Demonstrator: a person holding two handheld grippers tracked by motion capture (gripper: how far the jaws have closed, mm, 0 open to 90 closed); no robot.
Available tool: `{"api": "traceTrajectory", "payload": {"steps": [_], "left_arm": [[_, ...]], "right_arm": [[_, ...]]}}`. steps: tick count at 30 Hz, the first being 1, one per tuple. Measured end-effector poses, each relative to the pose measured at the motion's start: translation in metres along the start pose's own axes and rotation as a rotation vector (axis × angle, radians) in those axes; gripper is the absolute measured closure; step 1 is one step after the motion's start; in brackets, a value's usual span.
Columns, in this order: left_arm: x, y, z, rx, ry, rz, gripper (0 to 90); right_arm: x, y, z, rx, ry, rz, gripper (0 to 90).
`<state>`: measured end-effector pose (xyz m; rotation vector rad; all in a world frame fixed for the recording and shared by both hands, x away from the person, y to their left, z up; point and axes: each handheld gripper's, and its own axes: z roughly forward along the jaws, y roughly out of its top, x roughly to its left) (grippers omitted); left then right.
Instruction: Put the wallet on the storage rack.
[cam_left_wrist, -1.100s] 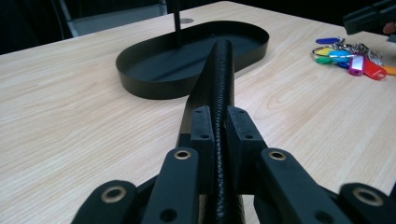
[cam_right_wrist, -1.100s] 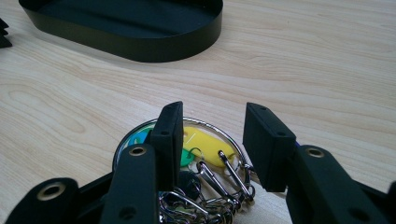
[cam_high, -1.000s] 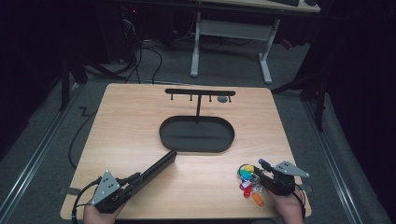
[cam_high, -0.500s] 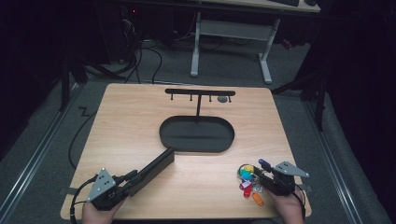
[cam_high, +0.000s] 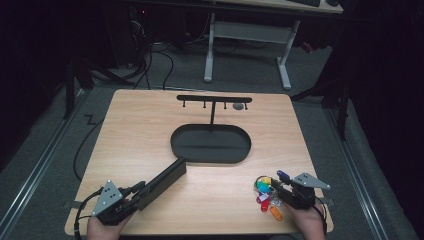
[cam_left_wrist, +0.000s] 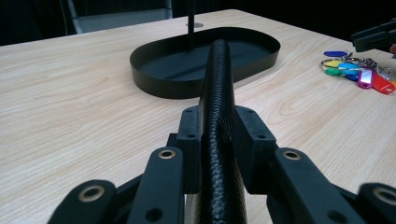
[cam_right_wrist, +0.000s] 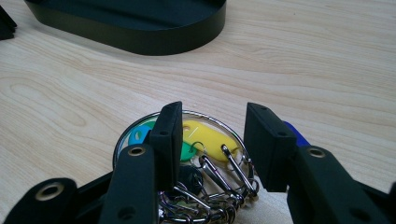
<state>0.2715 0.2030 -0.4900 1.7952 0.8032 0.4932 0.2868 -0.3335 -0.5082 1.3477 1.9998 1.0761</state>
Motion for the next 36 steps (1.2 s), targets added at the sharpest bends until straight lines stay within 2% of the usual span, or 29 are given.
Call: {"api": "traceTrajectory", "payload": {"steps": [11, 14, 21, 25, 29, 36], "left_arm": [[-0.005, -0.004, 0.009, 0.098, 0.022, 0.077, 65.4], [-0.008, -0.005, 0.01, 0.104, 0.047, 0.113, 63.8], [-0.01, -0.005, 0.012, 0.119, 0.058, 0.143, 61.6], [-0.011, -0.004, 0.011, 0.131, 0.061, 0.13, 62.5], [-0.012, -0.002, 0.013, 0.155, 0.06, 0.14, 63.5], [-0.015, 0.003, 0.021, 0.259, 0.058, 0.144, 63.3]], "right_arm": [[0.0, 0.0, 0.0, 0.002, 0.0, 0.001, 58.5], [0.0, 0.0, 0.0, 0.0, 0.001, 0.0, 58.5], [-0.001, 0.0, 0.0, -0.002, -0.001, 0.0, 58.5], [0.0, 0.0, 0.0, -0.001, 0.0, -0.001, 58.2], [0.001, 0.001, 0.0, 0.002, 0.002, -0.007, 58.1], [0.0, 0.001, -0.001, -0.009, 0.019, 0.008, 57.6]]}}
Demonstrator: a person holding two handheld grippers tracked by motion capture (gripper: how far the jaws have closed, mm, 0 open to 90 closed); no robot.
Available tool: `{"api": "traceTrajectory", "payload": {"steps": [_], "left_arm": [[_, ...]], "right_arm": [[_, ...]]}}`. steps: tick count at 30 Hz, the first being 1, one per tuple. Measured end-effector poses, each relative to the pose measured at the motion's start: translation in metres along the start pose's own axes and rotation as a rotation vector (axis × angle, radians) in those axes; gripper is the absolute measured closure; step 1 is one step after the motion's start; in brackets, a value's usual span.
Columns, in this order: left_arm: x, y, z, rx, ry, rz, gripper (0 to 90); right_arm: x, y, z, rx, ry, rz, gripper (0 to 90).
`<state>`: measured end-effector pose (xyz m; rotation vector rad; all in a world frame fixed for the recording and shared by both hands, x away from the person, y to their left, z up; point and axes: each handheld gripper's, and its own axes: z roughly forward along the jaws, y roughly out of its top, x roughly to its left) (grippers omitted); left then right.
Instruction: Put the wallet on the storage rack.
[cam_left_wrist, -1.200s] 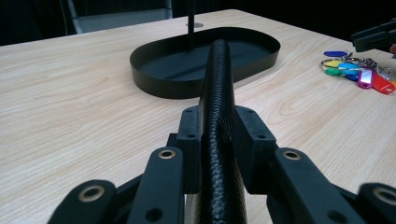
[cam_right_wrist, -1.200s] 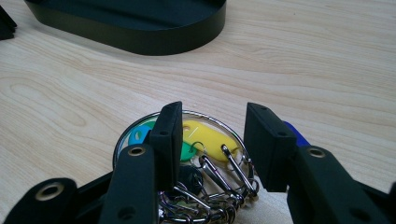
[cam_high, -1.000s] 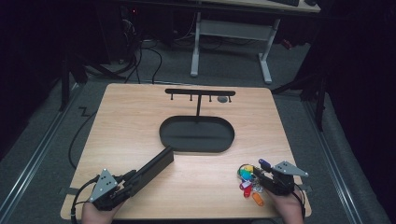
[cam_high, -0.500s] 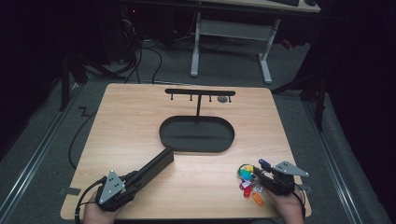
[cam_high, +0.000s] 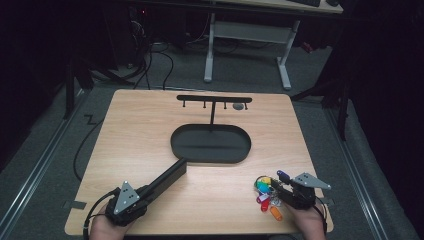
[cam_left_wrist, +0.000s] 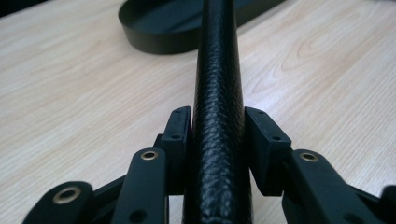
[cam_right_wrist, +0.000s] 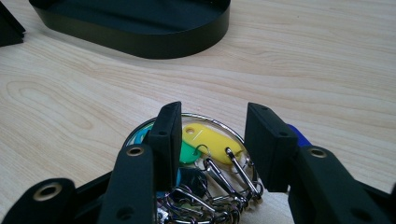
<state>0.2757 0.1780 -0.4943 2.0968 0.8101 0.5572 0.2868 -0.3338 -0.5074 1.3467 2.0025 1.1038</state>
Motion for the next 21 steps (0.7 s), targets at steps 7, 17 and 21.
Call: {"api": "traceTrajectory", "payload": {"steps": [7, 17, 21], "left_arm": [[0.002, 0.024, 0.005, 0.159, 0.022, 0.066, 62.5], [0.009, 0.056, 0.008, 0.34, -0.028, 0.138, 62.1], [0.012, 0.067, 0.011, 0.396, -0.067, 0.121, 61.4]], "right_arm": [[0.002, 0.0, 0.001, -0.004, 0.029, -0.003, 56.8], [0.003, 0.002, 0.0, -0.013, 0.045, -0.011, 56.5], [0.001, 0.001, 0.001, -0.009, 0.045, 0.0, 56.5]]}}
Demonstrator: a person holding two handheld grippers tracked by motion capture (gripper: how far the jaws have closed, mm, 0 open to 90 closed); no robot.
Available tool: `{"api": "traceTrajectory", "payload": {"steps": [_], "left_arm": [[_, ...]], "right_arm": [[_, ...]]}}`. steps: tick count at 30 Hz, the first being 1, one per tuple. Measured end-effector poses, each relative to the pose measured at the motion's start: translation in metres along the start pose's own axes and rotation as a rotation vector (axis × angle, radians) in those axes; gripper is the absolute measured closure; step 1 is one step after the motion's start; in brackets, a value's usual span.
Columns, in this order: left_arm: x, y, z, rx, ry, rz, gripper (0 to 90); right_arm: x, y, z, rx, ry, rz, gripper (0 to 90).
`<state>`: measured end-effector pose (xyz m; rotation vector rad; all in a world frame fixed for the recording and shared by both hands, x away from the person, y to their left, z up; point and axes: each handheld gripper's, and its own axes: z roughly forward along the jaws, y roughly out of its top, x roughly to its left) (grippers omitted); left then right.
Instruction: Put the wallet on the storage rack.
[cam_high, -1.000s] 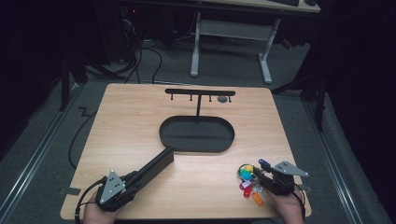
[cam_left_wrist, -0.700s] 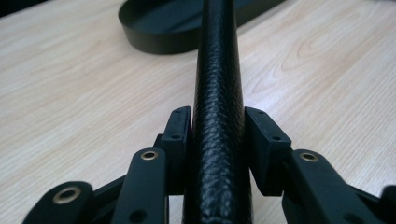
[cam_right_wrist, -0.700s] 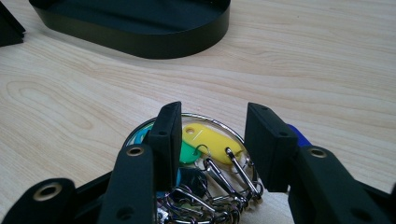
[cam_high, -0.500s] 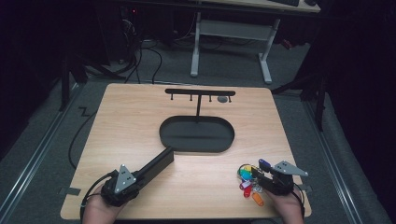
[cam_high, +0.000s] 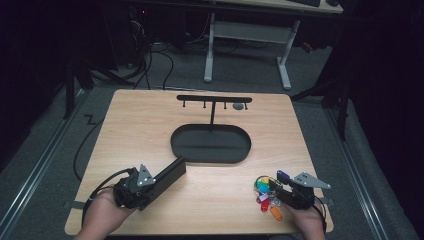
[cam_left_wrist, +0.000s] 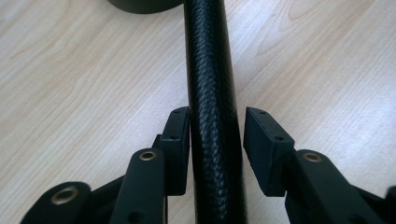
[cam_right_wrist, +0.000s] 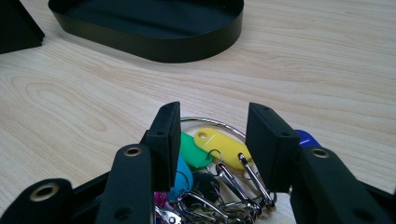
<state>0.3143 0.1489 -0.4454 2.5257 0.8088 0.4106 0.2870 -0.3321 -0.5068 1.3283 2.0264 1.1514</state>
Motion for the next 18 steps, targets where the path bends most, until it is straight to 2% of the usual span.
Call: {"api": "traceTrajectory", "payload": {"steps": [3, 9, 14, 18], "left_arm": [[0.001, 0.007, 0.001, 0.04, -0.02, -0.006, 61.7], [0.002, 0.019, 0.005, 0.115, -0.019, 0.016, 65.1], [0.004, 0.024, 0.007, 0.141, -0.024, 0.007, 70.1], [0.006, 0.024, 0.007, 0.144, -0.031, 0.0, 71.9]], "right_arm": [[0.0, 0.0, 0.0, -0.001, 0.0, 0.001, 56.5], [0.0, 0.0, 0.0, 0.001, 0.003, 0.0, 56.5], [-0.003, -0.001, 0.001, -0.004, 0.011, 0.01, 56.5], [-0.005, -0.001, 0.001, -0.005, 0.015, 0.014, 56.5]]}}
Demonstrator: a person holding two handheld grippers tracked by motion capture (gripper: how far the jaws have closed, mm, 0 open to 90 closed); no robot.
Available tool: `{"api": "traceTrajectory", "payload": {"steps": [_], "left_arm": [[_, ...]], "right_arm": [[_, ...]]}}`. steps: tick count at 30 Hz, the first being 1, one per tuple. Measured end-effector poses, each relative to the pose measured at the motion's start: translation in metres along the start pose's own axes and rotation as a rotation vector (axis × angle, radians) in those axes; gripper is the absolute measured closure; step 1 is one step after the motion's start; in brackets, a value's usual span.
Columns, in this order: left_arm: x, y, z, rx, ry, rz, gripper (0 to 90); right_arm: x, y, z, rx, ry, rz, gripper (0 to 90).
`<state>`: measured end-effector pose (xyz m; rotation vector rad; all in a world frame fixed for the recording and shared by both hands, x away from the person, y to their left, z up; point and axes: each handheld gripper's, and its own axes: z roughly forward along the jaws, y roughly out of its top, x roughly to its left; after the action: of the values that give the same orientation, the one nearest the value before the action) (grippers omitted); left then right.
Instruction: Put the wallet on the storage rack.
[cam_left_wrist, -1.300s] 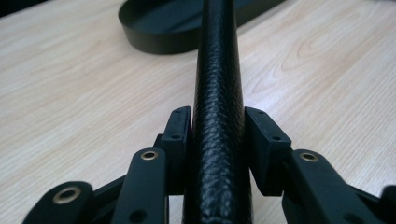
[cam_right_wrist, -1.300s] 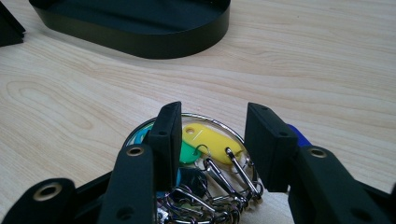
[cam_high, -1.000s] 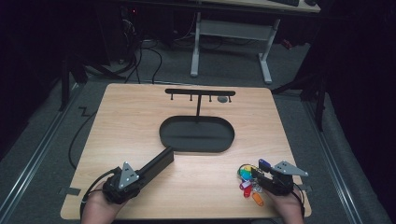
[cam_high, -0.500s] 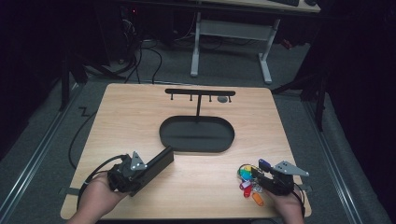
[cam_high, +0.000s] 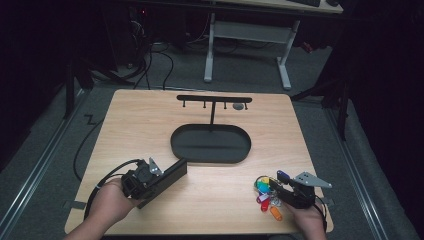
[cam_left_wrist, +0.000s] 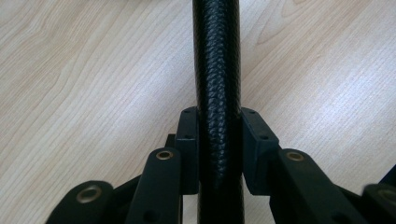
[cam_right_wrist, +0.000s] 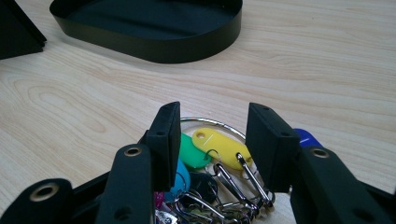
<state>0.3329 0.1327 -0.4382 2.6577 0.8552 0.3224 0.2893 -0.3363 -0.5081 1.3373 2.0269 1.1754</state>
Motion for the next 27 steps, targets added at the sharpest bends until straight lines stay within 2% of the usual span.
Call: {"api": "traceTrajectory", "payload": {"steps": [8, 11, 17, 21, 26, 27], "left_arm": [[-0.001, -0.001, 0.0, -0.008, 0.01, 0.007, 73.3], [-0.004, -0.001, 0.0, -0.015, 0.026, 0.042, 73.6], [-0.006, 0.003, -0.004, -0.041, 0.034, 0.068, 73.8], [-0.007, 0.011, -0.014, -0.076, 0.047, 0.103, 73.8], [-0.011, 0.02, -0.019, -0.12, 0.055, 0.155, 73.7], [-0.011, 0.02, -0.019, -0.12, 0.055, 0.155, 73.7]], "right_arm": [[0.001, 0.001, -0.001, -0.007, -0.001, 0.001, 56.5], [0.001, 0.001, 0.0, -0.005, -0.001, 0.0, 56.5], [0.001, 0.001, -0.001, -0.006, -0.003, 0.003, 56.5], [-0.001, 0.0, -0.003, -0.008, -0.007, 0.004, 56.5], [-0.002, -0.002, -0.006, -0.008, -0.013, 0.014, 56.5], [-0.003, -0.002, -0.006, -0.009, -0.015, 0.016, 56.5]]}}
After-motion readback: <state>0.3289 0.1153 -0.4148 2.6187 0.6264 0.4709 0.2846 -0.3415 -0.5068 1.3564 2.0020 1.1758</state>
